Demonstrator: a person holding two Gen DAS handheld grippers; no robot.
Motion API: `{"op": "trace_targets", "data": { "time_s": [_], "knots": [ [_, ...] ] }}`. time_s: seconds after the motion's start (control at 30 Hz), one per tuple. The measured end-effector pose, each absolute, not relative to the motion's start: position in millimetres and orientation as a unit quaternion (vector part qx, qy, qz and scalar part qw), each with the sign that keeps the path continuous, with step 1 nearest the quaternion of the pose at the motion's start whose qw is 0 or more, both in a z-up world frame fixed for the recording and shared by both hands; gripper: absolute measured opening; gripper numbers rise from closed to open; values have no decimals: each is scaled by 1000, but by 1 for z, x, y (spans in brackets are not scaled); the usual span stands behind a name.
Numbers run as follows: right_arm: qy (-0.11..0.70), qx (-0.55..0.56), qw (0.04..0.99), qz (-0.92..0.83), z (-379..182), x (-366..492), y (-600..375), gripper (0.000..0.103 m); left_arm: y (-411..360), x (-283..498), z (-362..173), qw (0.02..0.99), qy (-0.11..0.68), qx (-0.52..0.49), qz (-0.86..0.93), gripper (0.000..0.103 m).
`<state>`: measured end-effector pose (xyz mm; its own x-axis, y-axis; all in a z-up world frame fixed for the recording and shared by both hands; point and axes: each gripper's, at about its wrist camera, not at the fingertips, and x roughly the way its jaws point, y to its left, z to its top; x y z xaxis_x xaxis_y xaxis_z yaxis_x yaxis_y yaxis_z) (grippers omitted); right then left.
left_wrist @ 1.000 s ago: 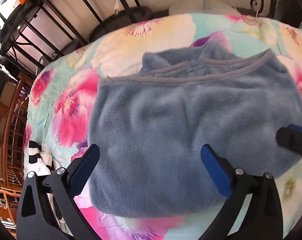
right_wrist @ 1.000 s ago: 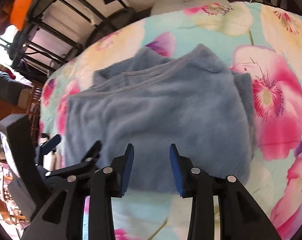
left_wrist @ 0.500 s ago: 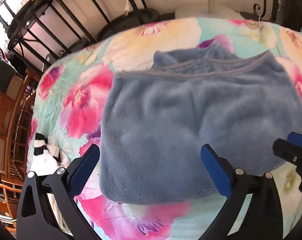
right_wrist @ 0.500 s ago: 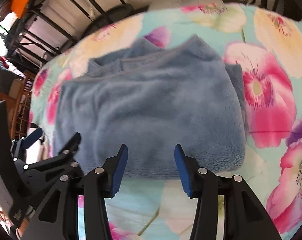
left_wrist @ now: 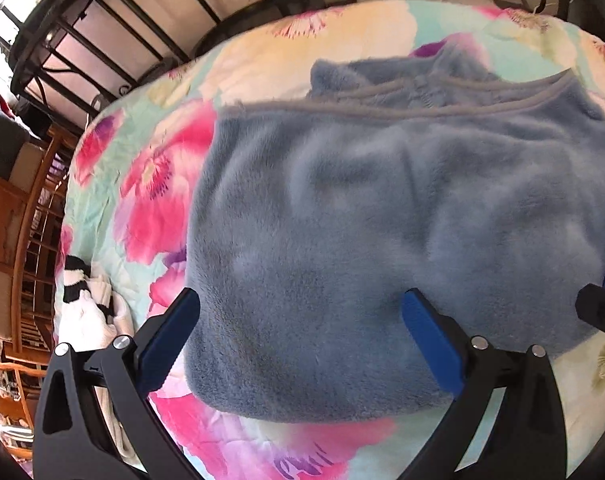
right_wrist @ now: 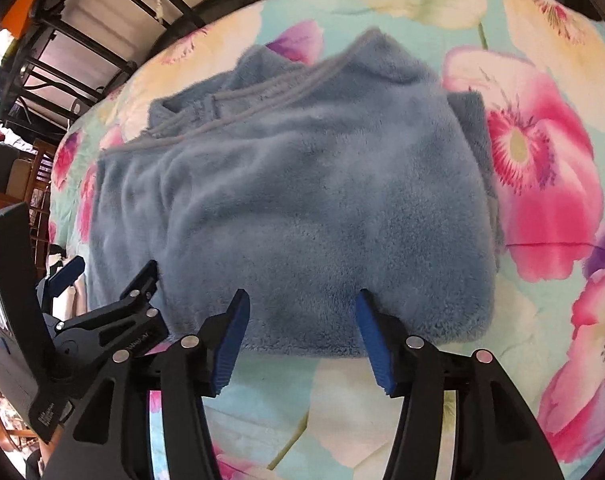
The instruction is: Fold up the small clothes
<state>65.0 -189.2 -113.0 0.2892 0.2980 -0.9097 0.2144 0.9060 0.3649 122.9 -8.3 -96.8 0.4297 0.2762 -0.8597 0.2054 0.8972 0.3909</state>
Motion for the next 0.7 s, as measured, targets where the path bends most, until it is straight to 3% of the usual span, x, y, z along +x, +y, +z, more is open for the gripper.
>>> {"op": "trace_targets", "data": {
  "time_s": [0.7],
  "knots": [
    [552, 275, 787, -1, -73, 20, -249, 63, -39, 66, -34, 860, 469, 200, -27, 99]
  ]
}}
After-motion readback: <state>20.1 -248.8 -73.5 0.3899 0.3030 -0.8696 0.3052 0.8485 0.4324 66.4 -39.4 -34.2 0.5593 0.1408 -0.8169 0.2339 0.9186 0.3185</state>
